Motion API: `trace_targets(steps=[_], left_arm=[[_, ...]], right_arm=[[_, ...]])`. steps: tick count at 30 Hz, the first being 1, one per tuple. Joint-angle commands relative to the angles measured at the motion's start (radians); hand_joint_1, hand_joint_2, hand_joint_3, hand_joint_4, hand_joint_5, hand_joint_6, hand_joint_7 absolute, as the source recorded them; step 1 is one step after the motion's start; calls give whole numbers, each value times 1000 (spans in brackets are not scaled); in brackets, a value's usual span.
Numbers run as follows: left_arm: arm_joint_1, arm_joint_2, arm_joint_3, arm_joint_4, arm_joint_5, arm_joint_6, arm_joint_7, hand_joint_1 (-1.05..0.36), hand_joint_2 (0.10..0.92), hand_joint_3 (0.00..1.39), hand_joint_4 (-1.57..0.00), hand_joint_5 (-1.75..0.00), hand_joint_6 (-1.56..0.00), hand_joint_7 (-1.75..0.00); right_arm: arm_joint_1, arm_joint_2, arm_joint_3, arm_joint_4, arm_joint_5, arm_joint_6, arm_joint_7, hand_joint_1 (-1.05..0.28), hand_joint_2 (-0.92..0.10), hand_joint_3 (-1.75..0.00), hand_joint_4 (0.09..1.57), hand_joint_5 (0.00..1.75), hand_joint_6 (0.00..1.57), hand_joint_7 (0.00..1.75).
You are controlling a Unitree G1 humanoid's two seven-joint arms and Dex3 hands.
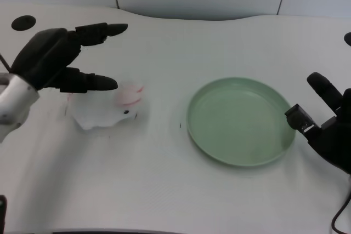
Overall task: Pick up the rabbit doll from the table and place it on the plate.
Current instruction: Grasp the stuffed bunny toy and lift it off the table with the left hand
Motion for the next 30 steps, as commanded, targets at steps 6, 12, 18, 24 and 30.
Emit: trace_targets(steps=[6,12,18,24,30], left_arm=[[-65,-73,-146,110,85,211,135,-919,921,104,-388,-4,-284,-3],[-72,-128,-170,142,74,371,64,-949,921,147,-409,-14,-256,-3],[-66,-151,-185,150,68,462,8,-956,921,137,-469,-39,-260,-5],[-57,-163,-184,154,56,531,-49,-956,921,117,-440,-14,-242,0],[-56,-164,-185,152,55,536,-53,-955,921,127,-435,-10,-238,0]], right_arm=[[6,-13,-2,-4,-1,-6,0,-675,-921,-326,607,1746,711,1406],[10,-13,1,-12,0,2,2,-673,-921,-345,608,1746,698,1448],[12,-11,5,-19,-3,2,1,-683,-921,-345,608,1746,700,1451],[12,-10,5,-20,-1,4,-6,-682,-921,-336,602,1746,689,1461],[12,-10,5,-20,-1,5,-6,-682,-921,-330,600,1746,686,1464]])
